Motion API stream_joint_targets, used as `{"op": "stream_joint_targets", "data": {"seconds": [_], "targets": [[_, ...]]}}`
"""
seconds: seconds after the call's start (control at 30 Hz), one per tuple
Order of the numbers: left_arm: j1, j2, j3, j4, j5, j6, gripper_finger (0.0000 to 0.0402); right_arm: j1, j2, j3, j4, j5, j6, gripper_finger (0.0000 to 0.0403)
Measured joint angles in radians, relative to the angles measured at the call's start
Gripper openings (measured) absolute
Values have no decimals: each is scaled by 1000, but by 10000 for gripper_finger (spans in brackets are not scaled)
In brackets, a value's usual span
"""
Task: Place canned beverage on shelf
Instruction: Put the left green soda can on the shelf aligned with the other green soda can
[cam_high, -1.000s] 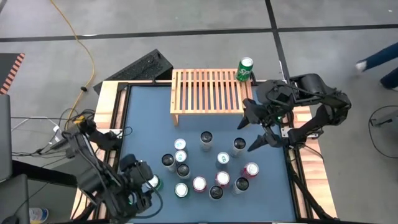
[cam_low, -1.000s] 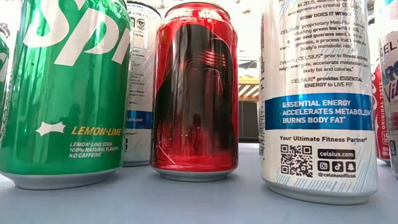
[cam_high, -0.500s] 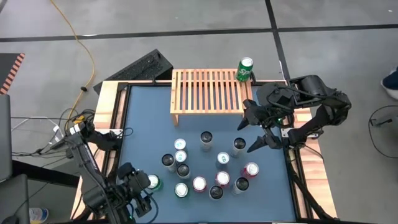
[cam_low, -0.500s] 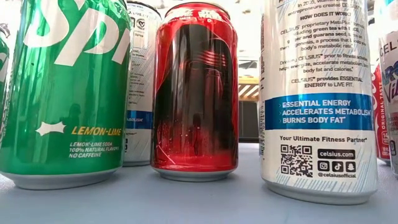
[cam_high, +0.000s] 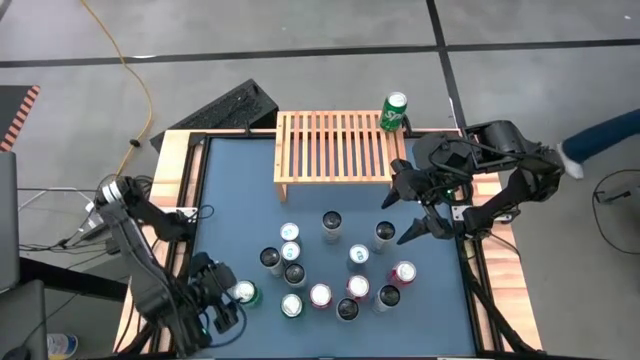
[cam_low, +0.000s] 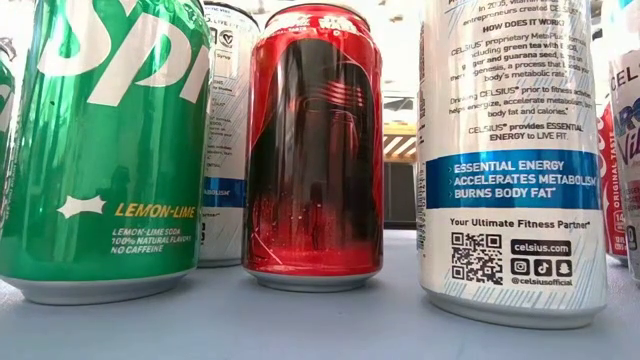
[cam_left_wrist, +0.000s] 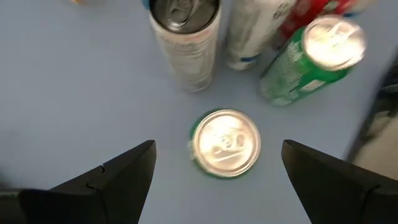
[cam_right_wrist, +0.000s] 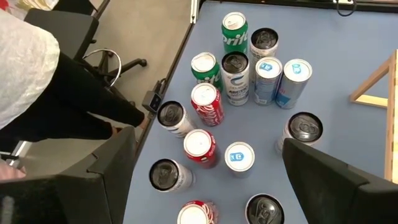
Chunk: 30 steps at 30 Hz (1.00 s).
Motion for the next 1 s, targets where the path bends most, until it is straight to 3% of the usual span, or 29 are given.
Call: {"op": "stream_joint_targets", "data": {"seconds": [0.23, 0.5, 1.0], "targets": [[35, -112, -173, 270, 13, 86, 334, 1, 0, 0, 0, 1, 3, 345], [67, -24, -179, 278, 52, 188, 334, 0, 0, 0, -1, 2, -3, 345], [79, 65, -179, 261, 79, 135, 334, 0, 0, 0, -3, 3, -28, 345]]}}
